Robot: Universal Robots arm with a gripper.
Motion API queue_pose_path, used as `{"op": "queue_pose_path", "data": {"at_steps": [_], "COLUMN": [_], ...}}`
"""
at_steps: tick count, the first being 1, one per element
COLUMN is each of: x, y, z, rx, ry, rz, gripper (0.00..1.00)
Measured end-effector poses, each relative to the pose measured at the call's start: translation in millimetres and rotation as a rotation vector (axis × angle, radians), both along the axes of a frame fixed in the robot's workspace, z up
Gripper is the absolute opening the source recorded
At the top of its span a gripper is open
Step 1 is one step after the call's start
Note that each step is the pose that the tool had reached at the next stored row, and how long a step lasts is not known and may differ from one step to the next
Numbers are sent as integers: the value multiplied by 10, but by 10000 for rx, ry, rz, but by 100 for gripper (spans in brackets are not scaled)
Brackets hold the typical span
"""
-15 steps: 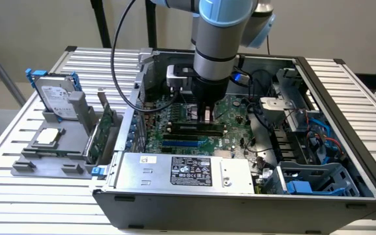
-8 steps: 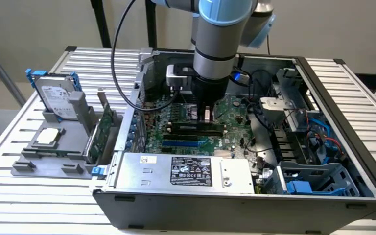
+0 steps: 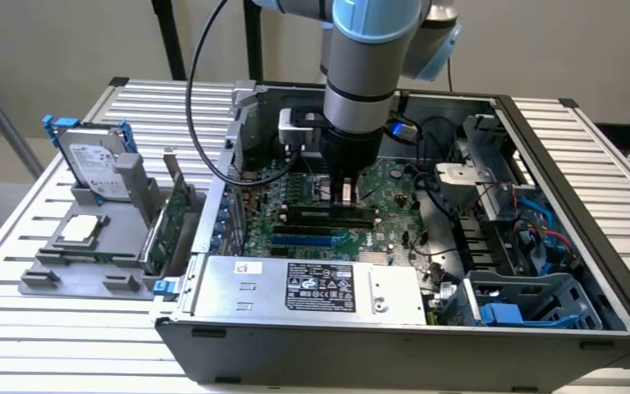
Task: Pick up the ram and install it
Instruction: 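Press down the ram until it locks into place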
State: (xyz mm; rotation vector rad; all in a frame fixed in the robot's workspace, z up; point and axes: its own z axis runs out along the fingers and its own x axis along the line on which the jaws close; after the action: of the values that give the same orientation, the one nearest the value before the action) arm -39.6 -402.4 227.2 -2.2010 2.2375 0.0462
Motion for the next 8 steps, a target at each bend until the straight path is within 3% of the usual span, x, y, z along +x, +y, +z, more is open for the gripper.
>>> {"op": "queue_pose_path", "data": {"at_steps": [8], "x": [-13], "y": [11], "z": [-16], "rx": [-24], "ry": [-27], "rz": [-37], "gripper": [0]}}
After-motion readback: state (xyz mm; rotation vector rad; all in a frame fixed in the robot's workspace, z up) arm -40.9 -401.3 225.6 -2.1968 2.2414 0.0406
